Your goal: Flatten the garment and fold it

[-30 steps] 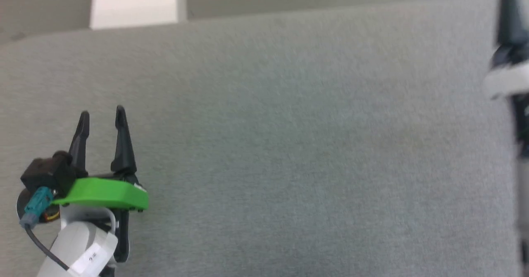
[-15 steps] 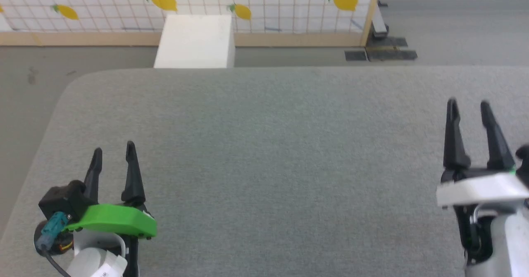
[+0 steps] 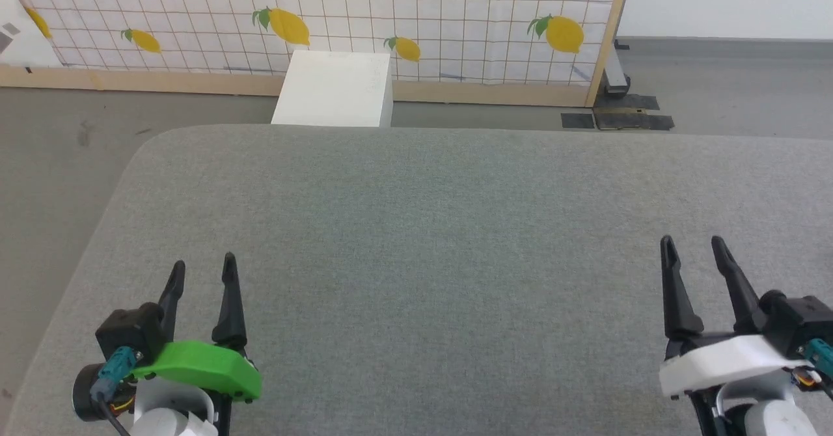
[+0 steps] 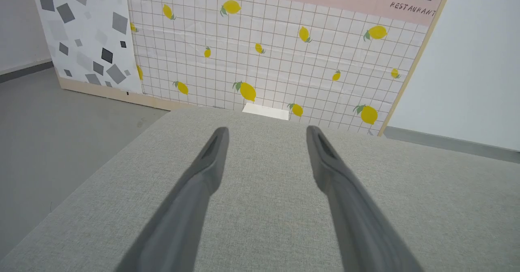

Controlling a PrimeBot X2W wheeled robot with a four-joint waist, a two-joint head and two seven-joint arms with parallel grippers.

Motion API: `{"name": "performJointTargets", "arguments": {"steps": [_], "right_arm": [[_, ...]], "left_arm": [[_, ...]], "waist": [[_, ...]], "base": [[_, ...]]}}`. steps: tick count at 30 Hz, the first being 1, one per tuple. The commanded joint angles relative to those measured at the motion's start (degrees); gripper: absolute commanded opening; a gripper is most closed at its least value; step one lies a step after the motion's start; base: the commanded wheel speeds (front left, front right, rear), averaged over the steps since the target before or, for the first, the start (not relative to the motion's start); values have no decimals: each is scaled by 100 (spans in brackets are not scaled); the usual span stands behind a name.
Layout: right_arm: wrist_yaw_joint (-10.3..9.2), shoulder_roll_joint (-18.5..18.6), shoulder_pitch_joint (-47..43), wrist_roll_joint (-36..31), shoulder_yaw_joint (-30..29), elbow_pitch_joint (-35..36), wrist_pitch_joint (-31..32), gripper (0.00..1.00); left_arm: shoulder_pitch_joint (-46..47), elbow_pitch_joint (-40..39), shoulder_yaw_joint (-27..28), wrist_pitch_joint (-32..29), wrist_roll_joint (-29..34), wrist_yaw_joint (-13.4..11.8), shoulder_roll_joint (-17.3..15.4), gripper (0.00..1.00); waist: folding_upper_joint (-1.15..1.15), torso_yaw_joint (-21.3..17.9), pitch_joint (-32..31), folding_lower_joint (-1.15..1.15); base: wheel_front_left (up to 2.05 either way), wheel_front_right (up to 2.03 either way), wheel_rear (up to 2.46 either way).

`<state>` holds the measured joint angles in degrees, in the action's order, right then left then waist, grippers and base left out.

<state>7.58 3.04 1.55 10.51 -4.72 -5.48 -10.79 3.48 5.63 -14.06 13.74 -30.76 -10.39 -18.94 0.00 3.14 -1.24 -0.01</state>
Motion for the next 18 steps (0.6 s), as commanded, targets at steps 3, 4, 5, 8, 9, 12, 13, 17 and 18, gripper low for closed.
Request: {"name": "performJointTargets", "arguments": {"steps": [3,4,5,8,9,12,13,17,18], "right_arm": [[-9,-14,-185,-49,0,31,82,100],[-9,-14,-210,-43,-2,36,90,100],[-9,-14,-238,-47,0,39,108,100],[-9,-15,-282,-60,-3,34,145,100],[-9,-15,-294,-70,-1,29,159,100],[-9,-15,-322,-62,6,20,175,100],[-9,-15,-326,-57,9,19,179,100],[-9,-15,-331,-40,4,23,178,100],[-9,-15,-330,-38,4,25,177,100]], "left_arm": [[-42,111,-73,-5,40,65,-34,100],[-39,138,-93,-15,45,73,-34,100],[-36,175,-121,-41,50,81,-37,100],[-27,235,-173,-62,68,95,-42,100],[-23,257,-199,-77,87,96,-53,100],[-10,292,-278,-119,151,93,-79,100],[-6,294,-297,-124,162,97,-84,100],[14,287,-342,-133,182,96,-89,100],[23,283,-350,-132,187,94,-91,100]], "waist": [[0,-5,-15,1],[0,-9,-20,1],[0,-16,-22,1],[0,-32,-27,1],[0,-37,-31,1],[0,-42,-31,1],[0,-43,-31,1],[0,-38,-12,1],[0,-36,-7,1]], "base": [[0,0,0],[0,0,0],[0,0,0],[0,0,0],[0,0,0],[0,0,0],[0,0,0],[0,0,0],[0,0,0]]}}
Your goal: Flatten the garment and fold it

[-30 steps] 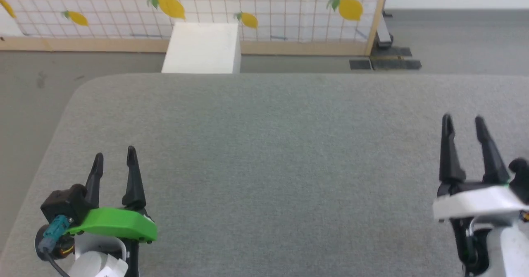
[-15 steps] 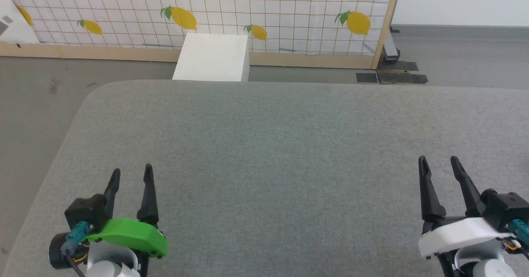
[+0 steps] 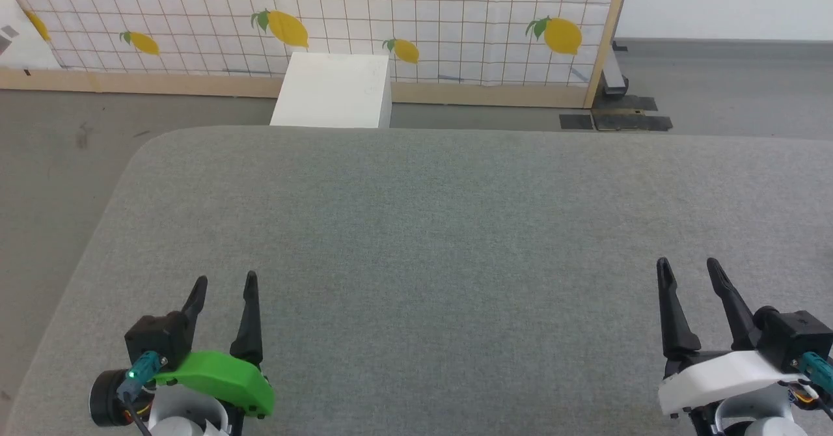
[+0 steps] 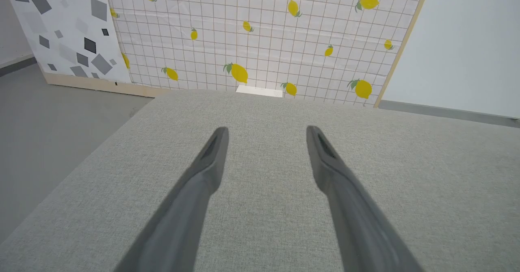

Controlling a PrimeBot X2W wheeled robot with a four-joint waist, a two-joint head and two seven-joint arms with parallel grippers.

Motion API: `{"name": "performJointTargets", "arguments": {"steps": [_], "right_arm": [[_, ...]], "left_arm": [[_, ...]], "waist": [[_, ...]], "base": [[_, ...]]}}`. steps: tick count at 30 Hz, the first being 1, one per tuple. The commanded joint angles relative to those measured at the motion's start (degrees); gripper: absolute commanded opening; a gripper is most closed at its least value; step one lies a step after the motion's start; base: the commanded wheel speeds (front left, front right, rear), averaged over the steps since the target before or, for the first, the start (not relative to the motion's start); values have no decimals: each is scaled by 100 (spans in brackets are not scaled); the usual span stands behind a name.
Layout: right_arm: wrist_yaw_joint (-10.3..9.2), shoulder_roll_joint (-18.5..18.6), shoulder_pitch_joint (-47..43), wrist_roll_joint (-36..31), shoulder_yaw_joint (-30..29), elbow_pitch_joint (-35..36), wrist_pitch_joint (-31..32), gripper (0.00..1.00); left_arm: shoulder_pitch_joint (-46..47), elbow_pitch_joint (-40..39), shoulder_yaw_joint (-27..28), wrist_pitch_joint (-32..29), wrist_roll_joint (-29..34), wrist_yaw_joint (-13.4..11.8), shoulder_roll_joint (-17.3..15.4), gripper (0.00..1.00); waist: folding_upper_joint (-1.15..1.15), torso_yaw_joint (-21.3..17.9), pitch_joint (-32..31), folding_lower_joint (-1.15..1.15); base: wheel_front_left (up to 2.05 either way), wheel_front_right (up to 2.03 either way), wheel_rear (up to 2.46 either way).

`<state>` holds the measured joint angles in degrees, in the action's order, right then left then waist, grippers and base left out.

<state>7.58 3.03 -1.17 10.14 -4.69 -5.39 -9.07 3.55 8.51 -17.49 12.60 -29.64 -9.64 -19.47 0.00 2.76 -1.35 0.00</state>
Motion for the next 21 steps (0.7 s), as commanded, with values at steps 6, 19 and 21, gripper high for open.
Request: {"name": "performJointTargets", "arguments": {"steps": [6,19,21], "right_arm": [[-9,-14,-15,7,11,22,13,100],[-9,-15,19,26,29,-9,7,100],[-9,-15,23,33,31,-18,4,100]], "left_arm": [[79,-53,11,32,31,52,-13,100],[133,-68,-3,77,-16,84,-2,100],[142,-49,-5,80,-21,86,-5,100]], "waist": [[0,12,53,0],[0,19,103,0],[0,19,106,0]], "base": [[0,0,0],[0,0,0],[0,0,0]]}}
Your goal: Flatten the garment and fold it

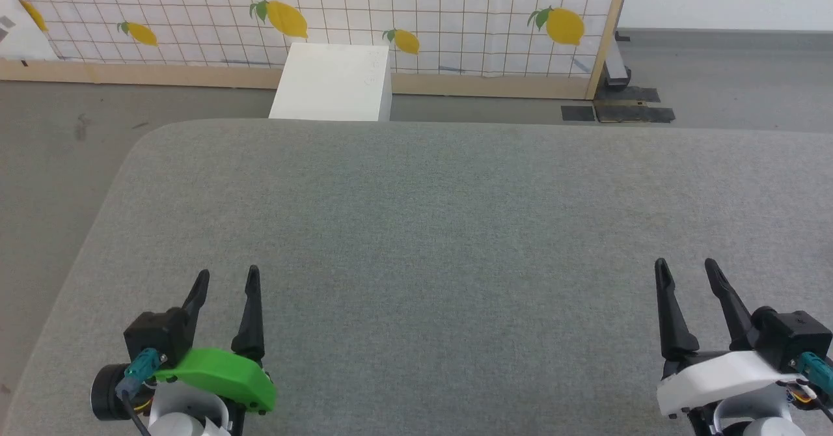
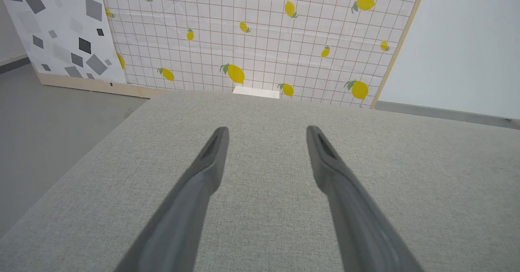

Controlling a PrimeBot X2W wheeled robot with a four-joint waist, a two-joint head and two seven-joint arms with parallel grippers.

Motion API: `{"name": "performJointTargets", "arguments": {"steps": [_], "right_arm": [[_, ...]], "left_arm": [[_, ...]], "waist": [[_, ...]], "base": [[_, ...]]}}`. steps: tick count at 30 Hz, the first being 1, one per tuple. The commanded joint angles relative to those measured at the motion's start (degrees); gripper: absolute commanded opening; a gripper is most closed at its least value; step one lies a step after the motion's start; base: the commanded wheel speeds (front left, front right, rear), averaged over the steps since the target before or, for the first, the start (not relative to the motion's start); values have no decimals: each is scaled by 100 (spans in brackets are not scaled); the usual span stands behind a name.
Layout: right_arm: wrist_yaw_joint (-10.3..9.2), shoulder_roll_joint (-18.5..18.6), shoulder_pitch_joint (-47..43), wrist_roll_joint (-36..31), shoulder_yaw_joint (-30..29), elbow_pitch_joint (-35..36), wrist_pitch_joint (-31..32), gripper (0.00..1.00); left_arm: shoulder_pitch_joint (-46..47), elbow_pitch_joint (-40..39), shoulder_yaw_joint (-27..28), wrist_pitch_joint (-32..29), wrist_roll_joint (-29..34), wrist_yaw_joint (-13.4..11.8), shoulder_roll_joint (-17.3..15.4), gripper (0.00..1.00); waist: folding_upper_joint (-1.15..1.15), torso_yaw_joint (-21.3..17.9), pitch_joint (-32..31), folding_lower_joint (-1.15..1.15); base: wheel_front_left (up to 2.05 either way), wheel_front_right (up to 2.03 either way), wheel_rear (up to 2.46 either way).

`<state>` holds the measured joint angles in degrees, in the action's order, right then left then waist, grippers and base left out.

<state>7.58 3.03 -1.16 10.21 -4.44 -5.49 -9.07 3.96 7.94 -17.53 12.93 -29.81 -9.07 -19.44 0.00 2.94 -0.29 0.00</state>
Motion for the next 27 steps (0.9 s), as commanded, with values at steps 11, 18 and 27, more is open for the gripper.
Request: {"name": "performJointTargets", "arguments": {"steps": [11,18,27], "right_arm": [[-9,-15,45,43,4,-34,-18,100],[0,2,5,-3,9,-7,17,0],[-1,1,13,-76,40,32,81,0]], "left_arm": [[138,49,-31,57,-20,19,-22,100],[17,34,11,0,49,17,33,0],[-13,-25,136,-92,258,81,149,0]], "waist": [[0,7,24,0],[0,3,30,0],[0,-18,30,0]], "base": [[0,0,0],[0,0,0],[0,0,0]]}}
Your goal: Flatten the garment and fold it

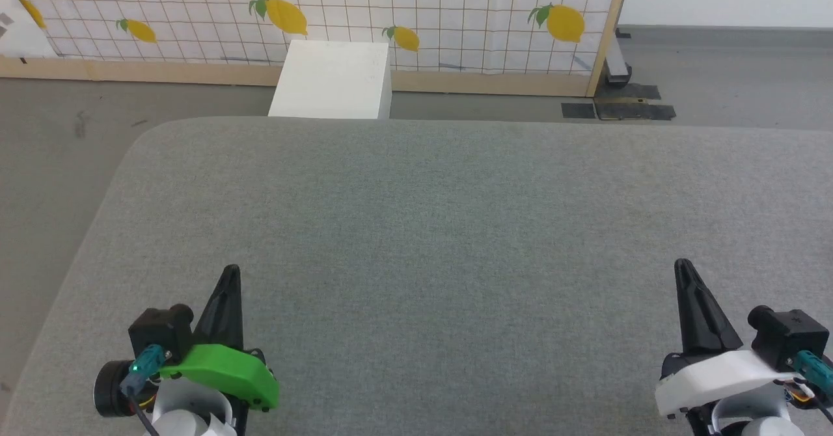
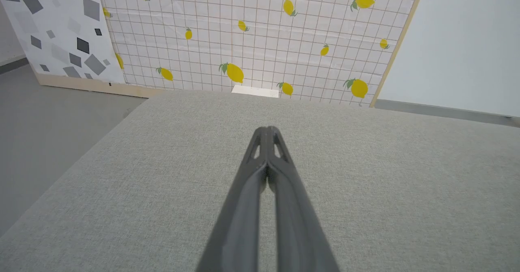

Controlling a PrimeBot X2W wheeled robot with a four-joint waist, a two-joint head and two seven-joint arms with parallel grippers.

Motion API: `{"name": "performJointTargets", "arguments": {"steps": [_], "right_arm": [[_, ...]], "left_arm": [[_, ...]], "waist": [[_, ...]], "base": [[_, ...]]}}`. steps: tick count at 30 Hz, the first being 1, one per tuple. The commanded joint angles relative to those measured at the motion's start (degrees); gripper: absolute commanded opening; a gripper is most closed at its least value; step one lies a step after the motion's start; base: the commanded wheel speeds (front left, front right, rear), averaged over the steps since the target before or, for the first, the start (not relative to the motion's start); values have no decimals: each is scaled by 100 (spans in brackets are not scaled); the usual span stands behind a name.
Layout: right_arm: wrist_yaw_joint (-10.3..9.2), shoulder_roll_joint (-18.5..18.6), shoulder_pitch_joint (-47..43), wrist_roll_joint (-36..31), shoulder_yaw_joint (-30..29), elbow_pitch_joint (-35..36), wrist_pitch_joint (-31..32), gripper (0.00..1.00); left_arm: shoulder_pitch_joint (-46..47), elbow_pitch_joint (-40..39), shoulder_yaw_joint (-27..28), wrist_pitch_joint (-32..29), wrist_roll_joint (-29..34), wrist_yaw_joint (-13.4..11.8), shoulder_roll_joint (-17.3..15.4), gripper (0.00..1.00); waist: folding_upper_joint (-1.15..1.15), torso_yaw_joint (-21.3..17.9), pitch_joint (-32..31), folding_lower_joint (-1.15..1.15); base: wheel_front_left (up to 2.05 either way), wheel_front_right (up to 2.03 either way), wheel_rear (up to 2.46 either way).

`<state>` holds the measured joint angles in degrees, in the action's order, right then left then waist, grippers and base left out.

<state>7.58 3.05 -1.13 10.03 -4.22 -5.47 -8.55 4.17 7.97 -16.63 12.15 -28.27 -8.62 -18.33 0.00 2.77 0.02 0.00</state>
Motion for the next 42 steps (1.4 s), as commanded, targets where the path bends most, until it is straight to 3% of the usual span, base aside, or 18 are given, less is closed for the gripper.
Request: {"name": "performJointTargets", "arguments": {"steps": [1,42], "right_arm": [[-1,-2,11,-66,22,35,37,0],[-4,-7,48,-404,166,220,332,0]], "left_arm": [[-37,-36,61,-26,131,44,52,0],[-174,-311,639,-455,1104,339,591,0]], "waist": [[0,-4,0,0],[0,-103,-1,0]], "base": [[0,0,0],[0,0,0]]}}
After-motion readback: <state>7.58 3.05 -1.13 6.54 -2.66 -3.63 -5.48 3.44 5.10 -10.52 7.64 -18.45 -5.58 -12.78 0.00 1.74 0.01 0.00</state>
